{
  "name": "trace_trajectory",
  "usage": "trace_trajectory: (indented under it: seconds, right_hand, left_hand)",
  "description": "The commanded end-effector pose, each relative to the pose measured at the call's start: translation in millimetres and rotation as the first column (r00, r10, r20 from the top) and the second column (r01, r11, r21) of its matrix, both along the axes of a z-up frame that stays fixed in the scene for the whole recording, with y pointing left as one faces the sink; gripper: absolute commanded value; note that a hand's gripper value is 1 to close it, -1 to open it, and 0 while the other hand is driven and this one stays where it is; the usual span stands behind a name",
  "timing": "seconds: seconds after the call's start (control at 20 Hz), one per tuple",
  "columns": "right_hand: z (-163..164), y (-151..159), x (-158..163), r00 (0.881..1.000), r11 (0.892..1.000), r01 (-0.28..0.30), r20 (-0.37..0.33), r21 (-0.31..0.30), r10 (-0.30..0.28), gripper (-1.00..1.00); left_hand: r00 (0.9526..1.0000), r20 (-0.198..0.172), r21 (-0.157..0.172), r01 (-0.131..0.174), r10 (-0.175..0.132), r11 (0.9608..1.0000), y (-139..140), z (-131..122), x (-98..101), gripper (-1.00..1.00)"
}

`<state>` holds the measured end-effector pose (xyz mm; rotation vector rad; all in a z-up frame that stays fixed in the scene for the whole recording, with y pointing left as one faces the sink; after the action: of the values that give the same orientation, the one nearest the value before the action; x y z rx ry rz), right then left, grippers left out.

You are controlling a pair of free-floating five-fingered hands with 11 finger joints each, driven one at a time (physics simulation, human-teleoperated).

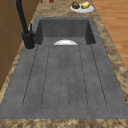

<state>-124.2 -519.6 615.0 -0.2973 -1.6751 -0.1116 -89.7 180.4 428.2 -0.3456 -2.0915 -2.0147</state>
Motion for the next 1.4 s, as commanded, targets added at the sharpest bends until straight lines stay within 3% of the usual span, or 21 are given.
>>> trace_trajectory:
  seconds: [0.0, 0.5, 1.05, 1.1, 1.35]
  right_hand:
    - [-6, -31, -10, 1.0, 1.0, -0.003, 0.0, 0.005, 0.003, 1.0]
    - [-9, -106, -5, 0.995, 0.996, -0.095, -0.004, -0.002, 0.095, 1.0]
    - [-16, -175, 11, 0.981, 0.981, -0.193, -0.015, 0.006, 0.193, 1.0]
    - [-15, -181, 15, 0.979, 0.98, -0.201, -0.013, 0.006, 0.201, -1.0]
    - [-12, -219, 10, 0.985, 0.985, -0.17, 0.039, -0.006, 0.17, -1.0]
  left_hand:
    - [1.0, 0.0, 0.0, 0.0, 0.0, 1.0, 0, 0, 0.0, 0.0]
    - [1.0, 0.0, 0.0, 0.0, 0.0, 1.0, 0, 0, 0.0, 0.0]
    - [1.0, 0.0, 0.0, 0.0, 0.0, 1.0, 0, 0, 0.0, 0.0]
    - [1.0, 0.0, 0.0, 0.0, 0.0, 1.0, 0, 0, 0.0, 0.0]
    - [1.0, 0.0, 0.0, 0.0, 0.0, 1.0, 0, 0, 0.0, 0.0]
